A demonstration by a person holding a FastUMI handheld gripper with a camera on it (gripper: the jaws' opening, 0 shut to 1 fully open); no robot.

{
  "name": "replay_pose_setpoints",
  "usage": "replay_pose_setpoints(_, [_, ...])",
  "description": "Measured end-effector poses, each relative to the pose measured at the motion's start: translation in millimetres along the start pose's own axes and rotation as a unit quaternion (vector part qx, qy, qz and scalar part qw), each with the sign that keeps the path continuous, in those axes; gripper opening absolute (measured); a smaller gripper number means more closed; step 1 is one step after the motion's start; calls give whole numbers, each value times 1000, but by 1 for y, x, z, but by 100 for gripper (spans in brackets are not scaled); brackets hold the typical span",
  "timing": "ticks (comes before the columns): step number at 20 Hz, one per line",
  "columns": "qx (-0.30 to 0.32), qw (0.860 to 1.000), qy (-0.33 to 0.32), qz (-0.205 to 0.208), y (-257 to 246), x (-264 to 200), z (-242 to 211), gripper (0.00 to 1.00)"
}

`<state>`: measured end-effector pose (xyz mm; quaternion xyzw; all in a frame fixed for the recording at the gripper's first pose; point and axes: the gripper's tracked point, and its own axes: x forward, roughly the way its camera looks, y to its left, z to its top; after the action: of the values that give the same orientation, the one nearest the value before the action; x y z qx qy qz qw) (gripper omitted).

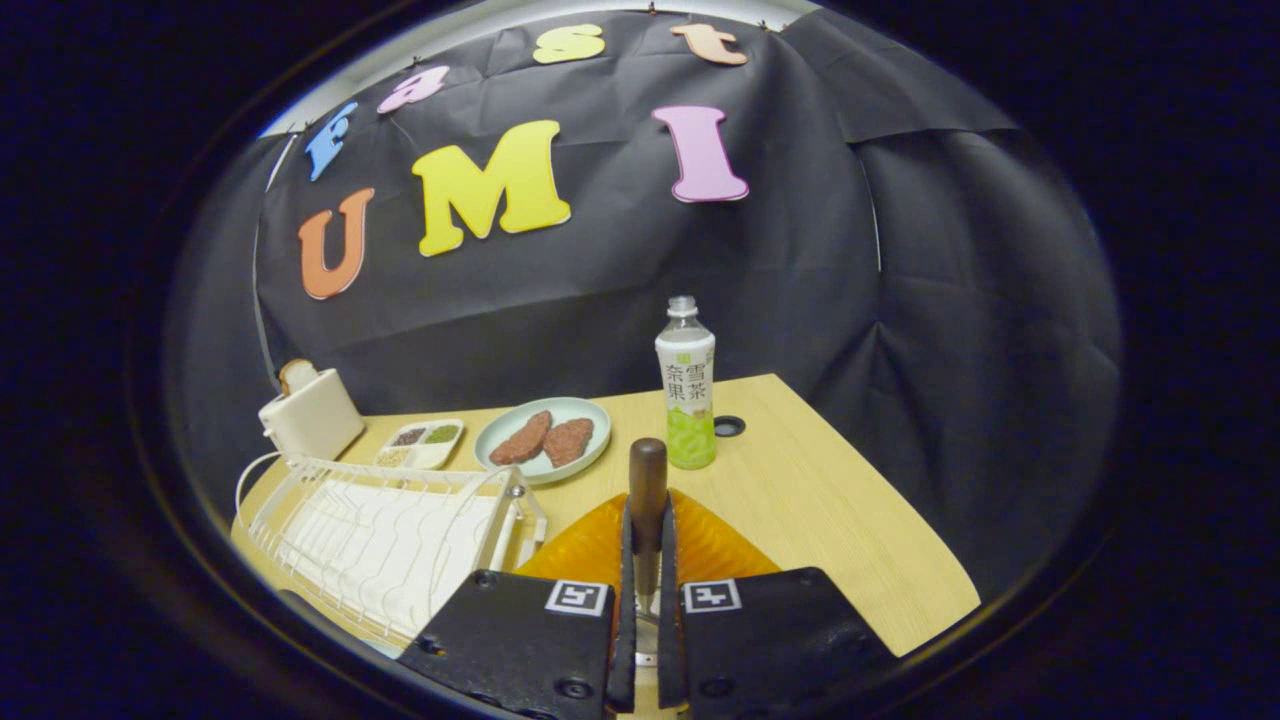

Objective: Take the plate from the dish rack, then take the spoon from the basket and place it into the plate.

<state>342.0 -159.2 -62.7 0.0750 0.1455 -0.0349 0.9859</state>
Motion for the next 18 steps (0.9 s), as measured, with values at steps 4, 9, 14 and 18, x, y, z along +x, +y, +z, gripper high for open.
replay_pose_setpoints(4, [-19,996,-84,-38,-9,-45,40,14])
replay_pose_setpoints(9, [-61,988,-139,-34,20,-119,60,14])
replay_pose_setpoints(14, [-67,986,-150,-8,62,-179,31,14])
replay_pose_setpoints(18, [-58,990,-129,11,97,-208,-23,14])
